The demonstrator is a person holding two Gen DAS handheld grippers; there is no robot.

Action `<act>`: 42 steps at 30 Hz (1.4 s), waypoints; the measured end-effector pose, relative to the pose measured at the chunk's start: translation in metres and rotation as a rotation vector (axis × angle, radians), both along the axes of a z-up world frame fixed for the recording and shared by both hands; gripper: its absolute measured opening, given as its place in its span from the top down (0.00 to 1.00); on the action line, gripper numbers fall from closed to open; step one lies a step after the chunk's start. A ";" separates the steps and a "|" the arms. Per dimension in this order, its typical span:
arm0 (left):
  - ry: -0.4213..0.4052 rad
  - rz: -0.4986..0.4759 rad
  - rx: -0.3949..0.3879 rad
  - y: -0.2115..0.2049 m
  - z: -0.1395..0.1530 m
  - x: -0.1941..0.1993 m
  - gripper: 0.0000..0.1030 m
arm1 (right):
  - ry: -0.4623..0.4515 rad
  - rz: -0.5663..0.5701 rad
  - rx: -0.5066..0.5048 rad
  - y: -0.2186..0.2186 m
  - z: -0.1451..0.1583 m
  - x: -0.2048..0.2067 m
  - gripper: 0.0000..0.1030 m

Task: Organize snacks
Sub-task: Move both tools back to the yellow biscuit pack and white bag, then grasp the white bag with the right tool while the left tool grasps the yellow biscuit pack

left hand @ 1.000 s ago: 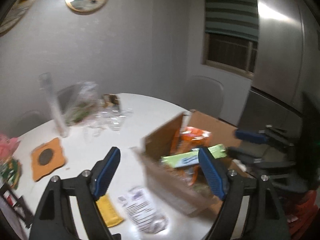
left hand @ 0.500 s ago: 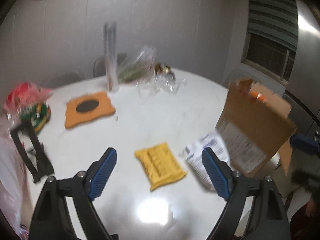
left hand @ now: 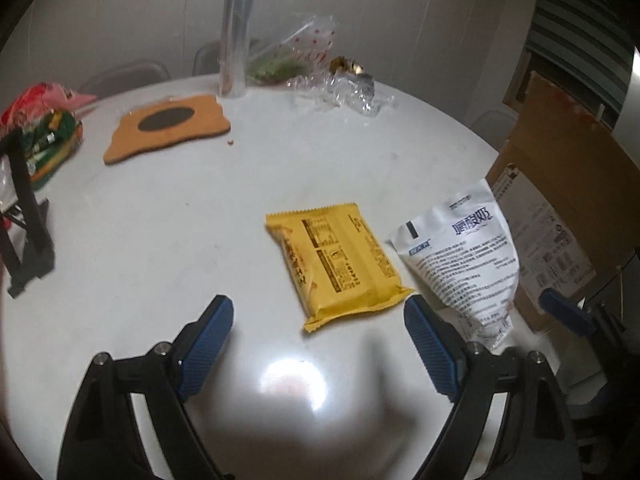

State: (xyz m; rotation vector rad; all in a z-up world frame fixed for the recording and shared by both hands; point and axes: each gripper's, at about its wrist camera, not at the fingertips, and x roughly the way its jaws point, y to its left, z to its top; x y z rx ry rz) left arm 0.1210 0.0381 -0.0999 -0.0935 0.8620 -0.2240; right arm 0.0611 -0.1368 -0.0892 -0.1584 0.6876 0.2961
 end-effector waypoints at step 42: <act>0.067 0.003 -0.034 0.011 -0.018 -0.014 0.18 | 0.109 0.094 0.163 -0.024 -0.020 -0.013 0.44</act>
